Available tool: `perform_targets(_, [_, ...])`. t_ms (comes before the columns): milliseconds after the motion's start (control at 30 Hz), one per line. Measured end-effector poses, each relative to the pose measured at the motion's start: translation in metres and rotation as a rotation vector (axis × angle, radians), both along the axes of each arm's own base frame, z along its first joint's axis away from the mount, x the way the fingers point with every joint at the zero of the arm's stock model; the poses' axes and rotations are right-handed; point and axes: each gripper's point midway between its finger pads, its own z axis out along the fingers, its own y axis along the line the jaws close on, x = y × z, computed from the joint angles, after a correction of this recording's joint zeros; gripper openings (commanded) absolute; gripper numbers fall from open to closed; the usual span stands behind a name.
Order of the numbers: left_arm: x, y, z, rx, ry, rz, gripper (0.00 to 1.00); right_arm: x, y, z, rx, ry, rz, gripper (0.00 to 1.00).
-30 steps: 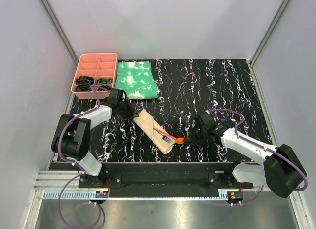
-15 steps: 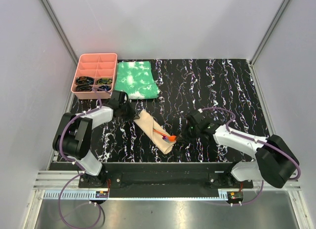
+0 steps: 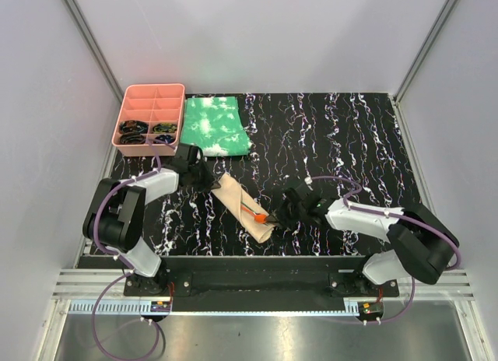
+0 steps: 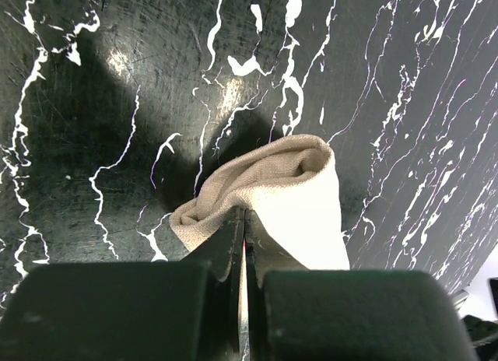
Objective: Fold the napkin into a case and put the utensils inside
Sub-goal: Insert the spoon into the folded napkin.
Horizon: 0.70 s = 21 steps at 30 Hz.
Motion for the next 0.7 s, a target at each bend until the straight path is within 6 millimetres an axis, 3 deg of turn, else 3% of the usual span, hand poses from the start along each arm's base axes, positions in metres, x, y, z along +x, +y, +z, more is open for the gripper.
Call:
perform_targets(233, [-0.002,0.001,0.001,0.004,-0.007,0.003,0.00,-0.011,0.014,-0.010,-0.003,0.034,0.006,0.03])
perform_targets(367, [-0.003,0.000,0.002,0.007,-0.012,0.000,0.02,-0.011,0.016,-0.009,0.004,0.032,-0.004,0.33])
perform_targets(433, [-0.003,0.000,0.005,0.010,-0.020,-0.002,0.11,-0.010,0.018,-0.007,0.013,0.025,-0.001,0.43])
perform_targets(467, [-0.004,-0.001,0.008,0.011,-0.026,-0.006,0.22,-0.009,0.019,-0.006,0.017,0.018,0.005,0.48])
perform_targets(500, [-0.005,-0.001,0.012,0.012,-0.033,-0.009,0.28,-0.009,0.020,-0.004,0.020,0.010,0.012,0.58])
perform_targets(567, [-0.007,-0.001,0.022,0.014,-0.055,-0.016,0.43,-0.009,0.021,0.001,0.025,-0.020,0.040,0.68])
perform_targets(633, [-0.008,-0.002,0.037,0.012,-0.096,-0.027,0.49,-0.009,0.021,0.016,0.041,-0.077,0.080,0.88])
perform_targets(700, [-0.011,-0.003,0.059,0.004,-0.157,-0.043,0.54,-0.011,0.018,0.038,0.067,-0.168,0.127,1.00])
